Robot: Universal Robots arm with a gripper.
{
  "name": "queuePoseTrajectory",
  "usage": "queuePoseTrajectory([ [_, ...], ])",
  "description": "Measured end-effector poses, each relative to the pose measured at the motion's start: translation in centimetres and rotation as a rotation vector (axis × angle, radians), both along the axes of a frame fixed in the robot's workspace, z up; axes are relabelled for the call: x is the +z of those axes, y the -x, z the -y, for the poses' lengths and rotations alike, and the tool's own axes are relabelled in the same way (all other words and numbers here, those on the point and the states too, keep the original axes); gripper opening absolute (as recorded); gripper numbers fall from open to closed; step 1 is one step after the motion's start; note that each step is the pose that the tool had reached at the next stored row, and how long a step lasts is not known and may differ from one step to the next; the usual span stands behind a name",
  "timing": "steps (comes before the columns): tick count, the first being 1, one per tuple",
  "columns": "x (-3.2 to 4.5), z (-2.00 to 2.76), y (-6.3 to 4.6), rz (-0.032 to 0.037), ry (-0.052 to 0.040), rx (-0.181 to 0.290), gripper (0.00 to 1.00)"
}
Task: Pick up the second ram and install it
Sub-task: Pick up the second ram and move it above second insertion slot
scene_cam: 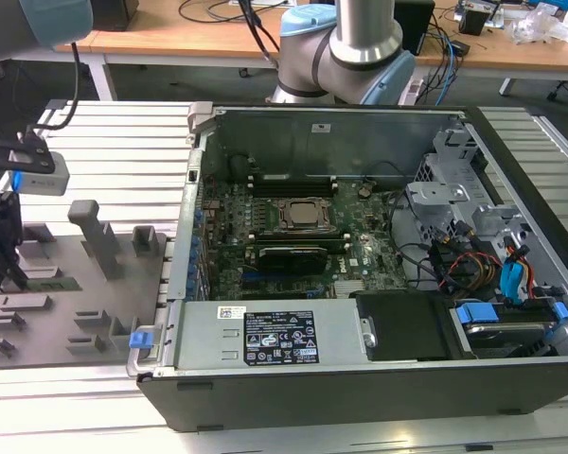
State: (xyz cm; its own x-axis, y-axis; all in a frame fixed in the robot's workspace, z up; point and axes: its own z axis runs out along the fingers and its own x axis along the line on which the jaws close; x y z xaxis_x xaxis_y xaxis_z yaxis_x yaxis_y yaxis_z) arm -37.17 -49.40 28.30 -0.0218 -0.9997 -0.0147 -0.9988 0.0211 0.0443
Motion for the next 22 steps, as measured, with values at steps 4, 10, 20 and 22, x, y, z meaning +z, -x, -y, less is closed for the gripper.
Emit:
queuePoseTrajectory([
  [4, 0.38, 0.00, 0.0, 0.0002, -0.0001, 0.000, 0.13],
  [10, 1.01, 0.00, 0.0, 0.0001, -0.0001, 0.000, 0.13],
  [20, 2.25, 0.00, 0.0, 0.0002, -0.0001, 0.000, 0.13],
  [22, 2.57, 0.00, 0.0, 0.0002, -0.0001, 0.000, 0.13],
])
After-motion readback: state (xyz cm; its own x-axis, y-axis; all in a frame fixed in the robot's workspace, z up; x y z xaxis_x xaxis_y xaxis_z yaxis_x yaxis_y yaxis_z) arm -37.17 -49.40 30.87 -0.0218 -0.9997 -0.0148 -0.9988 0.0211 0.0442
